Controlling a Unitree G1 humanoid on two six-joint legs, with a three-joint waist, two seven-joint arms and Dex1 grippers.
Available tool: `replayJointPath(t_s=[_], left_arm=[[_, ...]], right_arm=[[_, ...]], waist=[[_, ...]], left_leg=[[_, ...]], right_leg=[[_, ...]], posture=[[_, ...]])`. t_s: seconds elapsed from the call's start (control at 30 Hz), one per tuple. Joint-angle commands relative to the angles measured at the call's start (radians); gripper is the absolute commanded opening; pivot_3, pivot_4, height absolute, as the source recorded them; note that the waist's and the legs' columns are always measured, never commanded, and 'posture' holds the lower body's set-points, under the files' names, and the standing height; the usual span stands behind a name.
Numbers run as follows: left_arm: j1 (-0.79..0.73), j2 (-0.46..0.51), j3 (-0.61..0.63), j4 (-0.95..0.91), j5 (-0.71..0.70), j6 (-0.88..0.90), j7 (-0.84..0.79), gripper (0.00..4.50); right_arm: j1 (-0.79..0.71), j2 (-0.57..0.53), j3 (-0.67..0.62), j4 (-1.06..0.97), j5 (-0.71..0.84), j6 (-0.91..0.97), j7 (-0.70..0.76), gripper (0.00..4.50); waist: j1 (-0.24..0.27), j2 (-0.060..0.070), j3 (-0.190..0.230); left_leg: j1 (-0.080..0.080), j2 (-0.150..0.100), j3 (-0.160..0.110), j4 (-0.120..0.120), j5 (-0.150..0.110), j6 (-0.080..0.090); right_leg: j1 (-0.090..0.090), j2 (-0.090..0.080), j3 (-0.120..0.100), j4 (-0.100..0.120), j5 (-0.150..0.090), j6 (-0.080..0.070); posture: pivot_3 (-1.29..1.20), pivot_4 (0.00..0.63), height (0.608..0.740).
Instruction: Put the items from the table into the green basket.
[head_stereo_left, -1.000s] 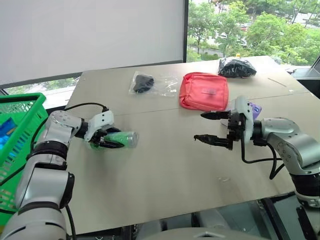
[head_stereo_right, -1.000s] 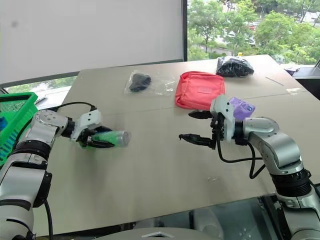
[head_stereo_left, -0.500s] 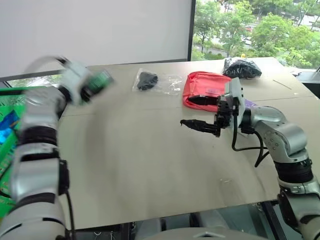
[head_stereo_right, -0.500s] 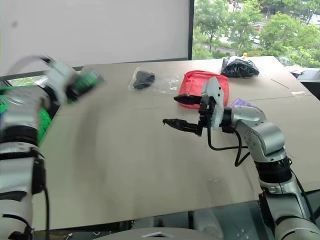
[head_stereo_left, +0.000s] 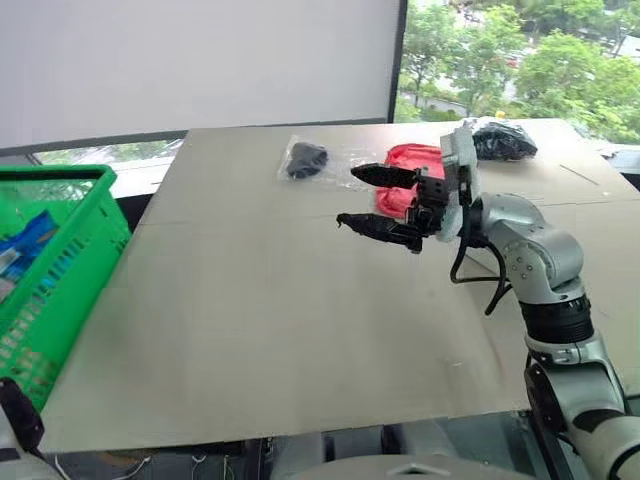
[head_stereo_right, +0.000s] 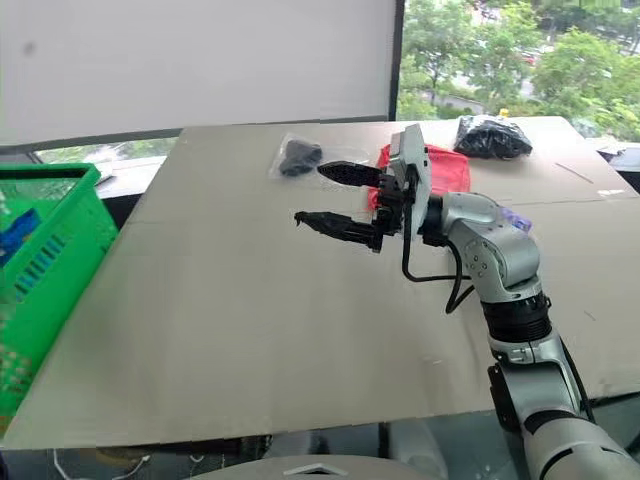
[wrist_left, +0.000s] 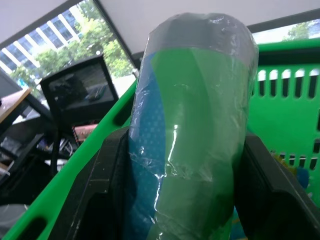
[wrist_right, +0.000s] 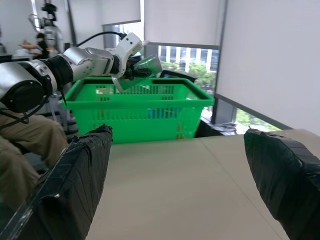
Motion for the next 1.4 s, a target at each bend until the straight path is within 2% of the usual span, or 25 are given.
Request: replayJointPath(t_s=[0.03,0.07,0.1,0.27,0.37,0.43,0.5,0.6,0.7,0.83,0.93,1.07,1.17,1.2,1.23,1.27,1.37,1.4], left_arm=[[-0.021,0.011,-0.022,0.008,0.01,-0.066,0.038,3.8],[-0.034,0.004,-0.03,0.02,0.01,-0.084,0.044,4.33],[-0.049,-0.004,-0.037,0.024,0.005,-0.119,0.043,4.42],[-0.119,-0.062,-0.065,-0.001,-0.05,-0.239,-0.064,4.42],[-0.117,-0.162,-0.094,-0.159,-0.156,-0.246,-0.255,4.42],[-0.064,-0.201,-0.141,-0.273,-0.175,-0.236,-0.338,4.42],[0.013,-0.277,-0.184,-0.476,-0.288,-0.155,-0.466,4.42],[0.1,-0.333,-0.229,-0.747,-0.423,-0.014,-0.549,4.42],[0.169,-0.333,-0.257,-0.956,-0.53,0.119,-0.603,4.42],[0.217,-0.296,-0.254,-1.1,-0.643,0.247,-0.664,4.42],[0.234,-0.276,-0.27,-1.144,-0.651,0.282,-0.674,4.42],[0.247,-0.277,-0.278,-1.174,-0.642,0.312,-0.652,4.42],[0.254,-0.277,-0.282,-1.198,-0.637,0.327,-0.638,4.42],[0.255,-0.277,-0.281,-1.206,-0.637,0.332,-0.633,4.5],[0.258,-0.277,-0.275,-1.216,-0.641,0.341,-0.627,4.5],[0.261,-0.276,-0.27,-1.223,-0.645,0.349,-0.621,4.5],[0.275,-0.275,-0.257,-1.242,-0.647,0.362,-0.606,4.5],[0.28,-0.278,-0.253,-1.247,-0.649,0.366,-0.6,4.5]], right_arm=[[-0.022,-0.005,-0.004,-0.006,0.009,-0.009,0.012,4.5],[-0.021,-0.008,-0.005,-0.007,0.007,-0.01,0.012,4.5],[-0.019,-0.012,-0.008,-0.009,0.007,-0.009,0.011,4.5],[0.002,-0.04,-0.024,-0.023,-0.01,-0.015,-0.014,4.5],[0.034,-0.078,-0.034,-0.034,-0.041,-0.027,-0.037,4.5],[0.049,-0.095,-0.039,-0.037,-0.056,-0.032,-0.053,4.5],[0.075,-0.143,-0.049,-0.017,-0.128,-0.06,-0.095,4.5],[0.111,-0.225,-0.043,0.03,-0.242,-0.101,-0.143,4.5],[0.152,-0.32,-0.008,0.13,-0.415,-0.178,-0.221,4.5],[0.188,-0.392,0.037,0.255,-0.578,-0.292,-0.274,4.5],[0.189,-0.39,0.043,0.319,-0.62,-0.276,-0.297,4.5],[0.154,-0.351,0.061,0.45,-0.652,-0.325,-0.309,4.5],[0.106,-0.322,0.084,0.568,-0.696,-0.367,-0.322,4.5],[0.094,-0.317,0.089,0.598,-0.711,-0.376,-0.328,4.09],[0.087,-0.314,0.091,0.614,-0.716,-0.376,-0.323,3.97],[0.081,-0.311,0.093,0.625,-0.719,-0.376,-0.315,3.66],[0.076,-0.311,0.095,0.636,-0.729,-0.387,-0.308,2.25],[0.078,-0.313,0.098,0.636,-0.734,-0.393,-0.305,1.93]], waist=[[0.02,-0.001,-0.001],[0.027,-0.001,-0.001],[0.036,-0.001,-0.001],[0.037,-0.002,-0.002],[0.033,-0.002,-0.005],[0.024,-0.002,-0.005],[0.001,0.0,-0.005],[-0.027,0.0,-0.006],[-0.058,0.0,-0.006],[-0.085,0.008,-0.007],[-0.1,0.014,-0.005],[-0.101,0.016,-0.003],[-0.1,0.016,-0.002],[-0.099,0.017,-0.002],[-0.098,0.017,-0.002],[-0.095,0.017,-0.002],[-0.086,0.017,-0.002],[-0.081,0.017,-0.002]], left_leg=[[0.0,0.0,0.0,0.0,0.0,-0.001],[0.0,0.0,-0.001,0.0,0.001,-0.001],[0.0,0.0,-0.001,0.0,0.001,-0.001],[-0.001,-0.004,-0.005,0.0,0.001,-0.001],[-0.002,-0.004,-0.005,0.0,0.001,-0.001],[-0.002,-0.004,-0.005,0.0,0.001,-0.001],[-0.003,-0.004,-0.004,0.0,0.001,-0.001],[-0.003,-0.004,-0.004,0.0,0.001,-0.001],[-0.003,-0.003,-0.004,0.0,0.001,0.0],[0.0,-0.002,0.0,0.0,0.001,0.0],[0.007,0.0,0.005,-0.001,-0.002,0.004],[0.024,0.003,0.006,-0.002,-0.002,0.005],[0.027,0.003,0.006,-0.003,-0.002,0.005],[0.027,0.003,0.007,-0.003,-0.002,0.005],[0.027,0.003,0.007,-0.003,-0.002,0.005],[0.027,0.003,0.006,-0.003,-0.002,0.005],[0.027,0.003,0.005,-0.003,-0.002,0.005],[0.027,0.004,0.006,-0.003,-0.003,0.006]], right_leg=[[0.0,0.0,0.0,0.0,0.0,0.0],[0.0,0.0,-0.001,0.0,0.0,0.0],[0.0,0.0,-0.001,0.0,0.0,0.0],[0.0,-0.003,-0.004,0.0,0.0,0.0],[0.0,-0.004,-0.004,0.0,0.0,0.0],[0.0,-0.004,-0.004,-0.001,0.0,0.0],[0.0,-0.004,-0.003,0.0,0.0,0.0],[-0.001,-0.004,-0.002,0.0,0.0,0.0],[0.0,-0.003,-0.001,0.0,0.0,0.0],[0.0,-0.002,0.002,0.0,0.0,0.0],[0.007,0.001,0.007,-0.001,0.0,0.0],[0.025,0.005,0.008,-0.004,-0.001,0.0],[0.028,0.006,0.009,-0.005,-0.001,0.0],[0.028,0.006,0.009,-0.005,-0.001,0.0],[0.028,0.006,0.009,-0.005,-0.001,0.0],[0.028,0.006,0.009,-0.005,-0.001,0.0],[0.028,0.006,0.009,-0.006,-0.001,0.0],[0.028,0.006,0.009,-0.007,-0.001,0.0]], posture=[[0.03,0.0,0.74],[0.03,0.0,0.74],[0.01,0.0,0.74],[0.0,0.0,0.74],[-0.04,0.0,0.74],[-0.05,0.0,0.74],[-0.07,0.0,0.74],[-0.09,0.0,0.74],[-0.1,0.0,0.74],[-0.11,0.0,0.74],[-0.11,0.0,0.74],[-0.1,0.0,0.74],[-0.09,0.0,0.74],[-0.08,0.0,0.74],[-0.07,0.0,0.74],[-0.07,0.0,0.74],[-0.06,0.0,0.74],[-0.06,0.0,0.74]])
